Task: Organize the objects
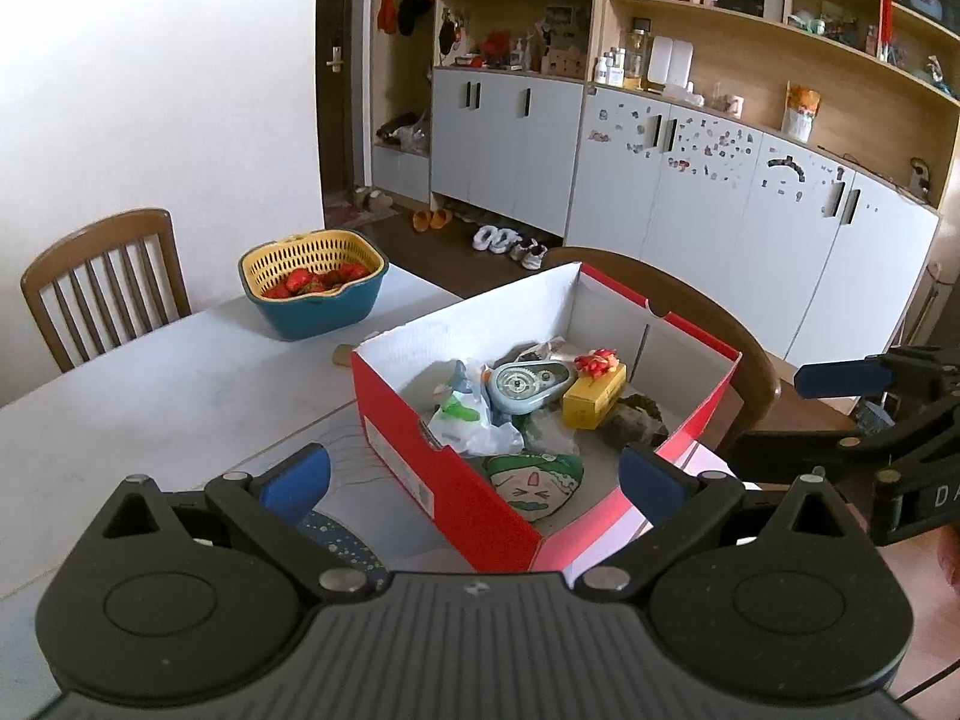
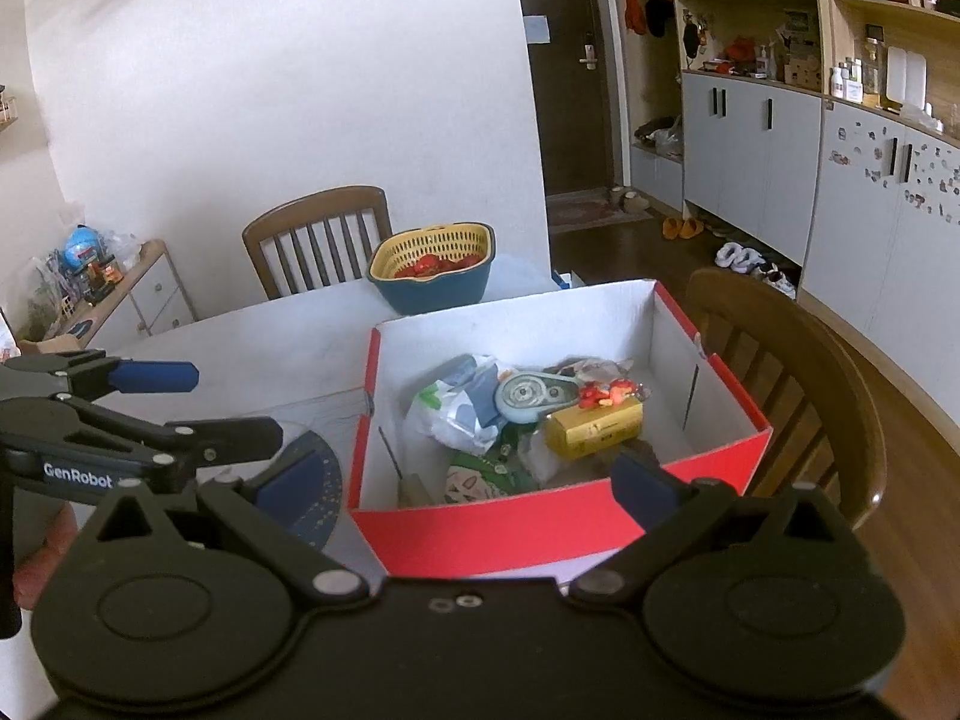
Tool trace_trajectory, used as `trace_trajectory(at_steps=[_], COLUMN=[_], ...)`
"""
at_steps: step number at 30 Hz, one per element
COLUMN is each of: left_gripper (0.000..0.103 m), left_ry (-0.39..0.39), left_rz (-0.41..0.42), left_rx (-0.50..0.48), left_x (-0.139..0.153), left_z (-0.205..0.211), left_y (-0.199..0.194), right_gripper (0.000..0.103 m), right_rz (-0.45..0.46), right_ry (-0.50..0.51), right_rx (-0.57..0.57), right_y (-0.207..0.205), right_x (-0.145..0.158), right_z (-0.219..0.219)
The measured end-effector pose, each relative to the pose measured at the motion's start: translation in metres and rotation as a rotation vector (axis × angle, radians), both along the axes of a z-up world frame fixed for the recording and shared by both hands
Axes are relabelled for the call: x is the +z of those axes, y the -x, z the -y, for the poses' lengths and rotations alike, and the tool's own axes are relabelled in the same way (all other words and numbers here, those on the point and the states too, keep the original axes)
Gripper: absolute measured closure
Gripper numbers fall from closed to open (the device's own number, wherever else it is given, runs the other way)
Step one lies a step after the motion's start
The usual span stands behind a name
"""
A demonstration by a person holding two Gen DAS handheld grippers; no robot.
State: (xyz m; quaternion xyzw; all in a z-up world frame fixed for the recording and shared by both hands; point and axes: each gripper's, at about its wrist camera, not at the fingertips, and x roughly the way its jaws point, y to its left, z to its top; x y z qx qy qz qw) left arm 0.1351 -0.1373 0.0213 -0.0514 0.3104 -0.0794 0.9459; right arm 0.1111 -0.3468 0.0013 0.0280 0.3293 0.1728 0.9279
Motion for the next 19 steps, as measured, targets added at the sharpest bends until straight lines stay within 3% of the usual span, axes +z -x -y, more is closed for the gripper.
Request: trace_trajectory(at_steps=[19], left_gripper=[0.0], left_ry=[0.001], left_rz=[0.0], left_rx=[-0.013], left_x=[-0.004], left_z=[-0.006], left_y=[0.009], right_gripper=[0.001], right_rz=[-0.001], right_ry=[0.004], right_rx=[-0.03], right_y=[0.014], right_x=[0.005], right_z=[-0.006])
